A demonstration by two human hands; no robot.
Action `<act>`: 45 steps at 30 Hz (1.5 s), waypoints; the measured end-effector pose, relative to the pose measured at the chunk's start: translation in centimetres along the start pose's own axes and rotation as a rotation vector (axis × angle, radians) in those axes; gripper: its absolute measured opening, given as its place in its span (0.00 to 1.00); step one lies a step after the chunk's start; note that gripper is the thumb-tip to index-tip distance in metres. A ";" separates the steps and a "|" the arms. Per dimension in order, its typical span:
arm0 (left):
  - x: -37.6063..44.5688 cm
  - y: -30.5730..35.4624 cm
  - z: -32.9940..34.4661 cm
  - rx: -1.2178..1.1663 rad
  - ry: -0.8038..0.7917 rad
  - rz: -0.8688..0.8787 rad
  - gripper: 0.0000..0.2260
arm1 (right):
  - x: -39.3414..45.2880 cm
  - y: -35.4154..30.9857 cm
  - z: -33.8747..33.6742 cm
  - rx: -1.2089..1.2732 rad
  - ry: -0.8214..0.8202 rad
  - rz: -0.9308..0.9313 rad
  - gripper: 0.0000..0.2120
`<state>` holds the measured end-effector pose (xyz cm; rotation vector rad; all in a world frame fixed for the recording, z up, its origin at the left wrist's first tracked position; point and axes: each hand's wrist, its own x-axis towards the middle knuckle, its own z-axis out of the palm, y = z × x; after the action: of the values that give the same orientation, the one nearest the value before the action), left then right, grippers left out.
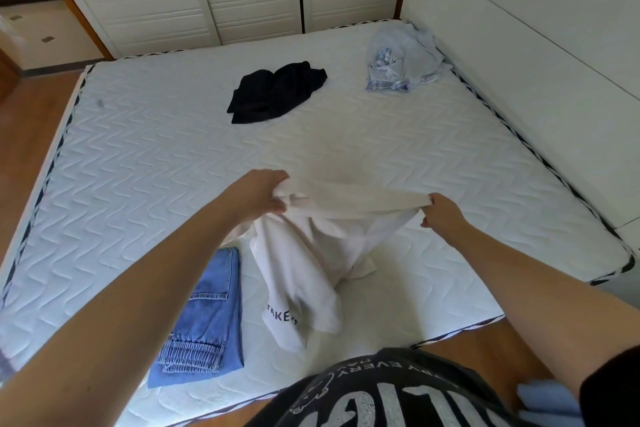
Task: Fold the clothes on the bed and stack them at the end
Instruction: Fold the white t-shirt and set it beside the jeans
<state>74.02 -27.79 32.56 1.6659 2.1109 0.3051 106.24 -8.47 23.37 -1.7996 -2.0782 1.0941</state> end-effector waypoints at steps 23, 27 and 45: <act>-11.5 -16.2 12.2 -0.060 0.186 -0.618 0.10 | -3.2 3.8 -3.6 0.104 0.087 0.009 0.18; -12.3 -16.1 14.2 -0.229 0.127 -0.667 0.13 | -4.3 5.7 -3.0 0.300 0.047 0.072 0.20; -12.0 -12.4 18.0 -0.344 0.010 -0.742 0.10 | -5.2 12.0 -1.6 0.424 -0.097 0.663 0.21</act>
<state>73.73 -44.10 13.72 0.6269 2.3440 0.4007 117.80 -12.61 18.66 -2.2692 -1.1458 1.6442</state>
